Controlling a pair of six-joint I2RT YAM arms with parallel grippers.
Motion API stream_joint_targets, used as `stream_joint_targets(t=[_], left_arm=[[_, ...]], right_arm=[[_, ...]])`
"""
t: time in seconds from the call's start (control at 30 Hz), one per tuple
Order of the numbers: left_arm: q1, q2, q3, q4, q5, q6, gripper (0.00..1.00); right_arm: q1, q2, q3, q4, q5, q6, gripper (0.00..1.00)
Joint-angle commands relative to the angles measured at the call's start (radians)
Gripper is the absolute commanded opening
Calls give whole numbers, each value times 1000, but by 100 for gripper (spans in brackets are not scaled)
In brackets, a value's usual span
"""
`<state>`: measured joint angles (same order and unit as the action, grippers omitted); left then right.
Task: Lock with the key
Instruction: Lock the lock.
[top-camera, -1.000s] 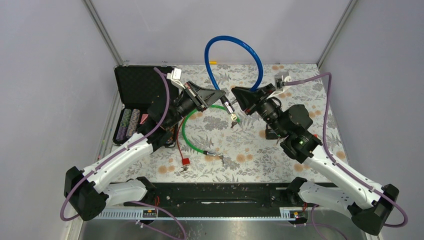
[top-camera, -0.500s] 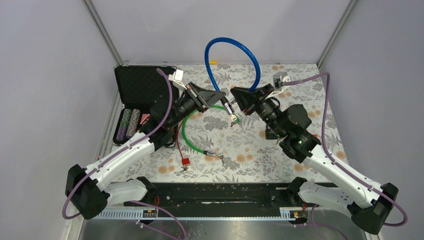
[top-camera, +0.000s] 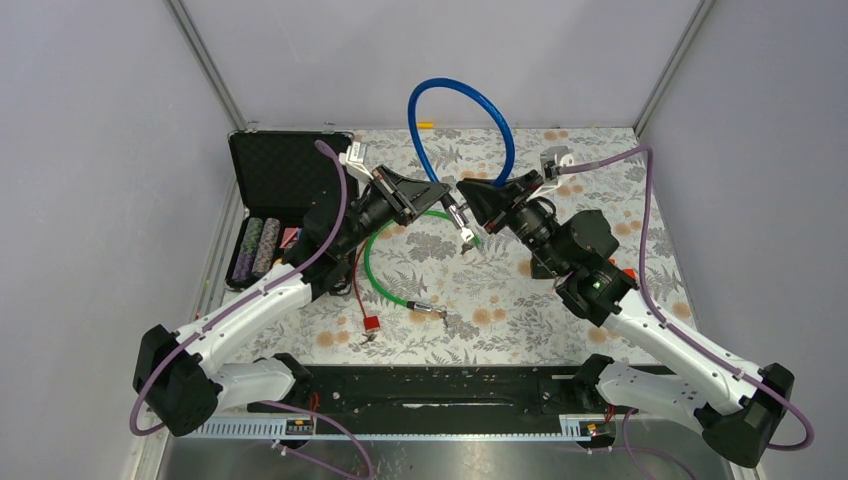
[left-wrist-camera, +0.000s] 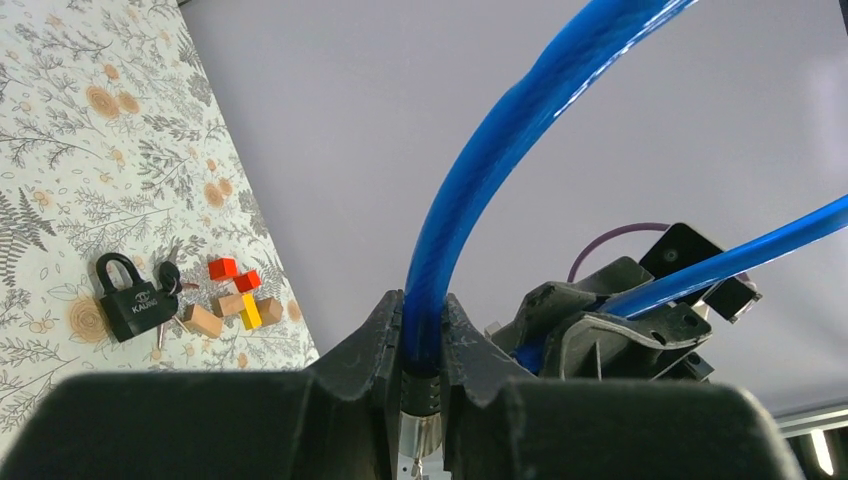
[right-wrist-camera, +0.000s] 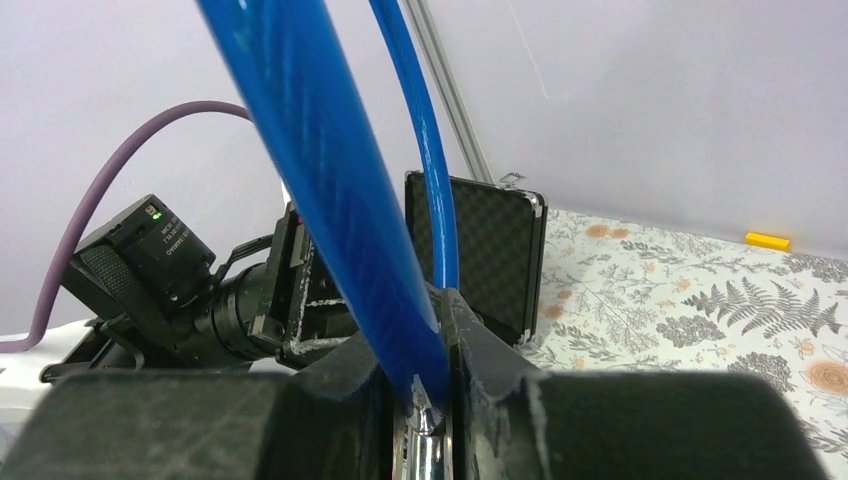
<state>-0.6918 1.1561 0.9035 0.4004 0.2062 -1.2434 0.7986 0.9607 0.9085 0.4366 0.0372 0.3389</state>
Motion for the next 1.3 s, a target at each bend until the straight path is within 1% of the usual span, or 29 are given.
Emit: stream_joint_targets(t=[0.0,0.13,0.37,0.67,0.8,0.9,1.03,1.1,1.27], left_arm=[[22,-11,-14,140,23,-92,0],[31,-12,-12,148,53,-99,0],[31,6,-14,171,86,-113,0],[31,15,-17,206,100,-141,0],[32,14,-23,224,84,-187,0],[31,17,-27,218,63,-262,0],[26,47,-26,290,91,-355,0],[21,60,-15,313,110,-374,0],[13,65,-3,337,119,-367,0]], right_arm=[[16,-26,-25,69,24,-28,0],[16,-22,-11,54,49,-36,0],[16,25,41,67,4,-39,0],[17,43,38,74,-16,-35,0],[22,43,16,80,-34,-65,0],[28,56,-16,103,-78,-108,0],[34,85,-28,101,-99,-145,0],[35,99,-28,85,-98,-151,0],[36,129,-21,32,-85,-145,0]])
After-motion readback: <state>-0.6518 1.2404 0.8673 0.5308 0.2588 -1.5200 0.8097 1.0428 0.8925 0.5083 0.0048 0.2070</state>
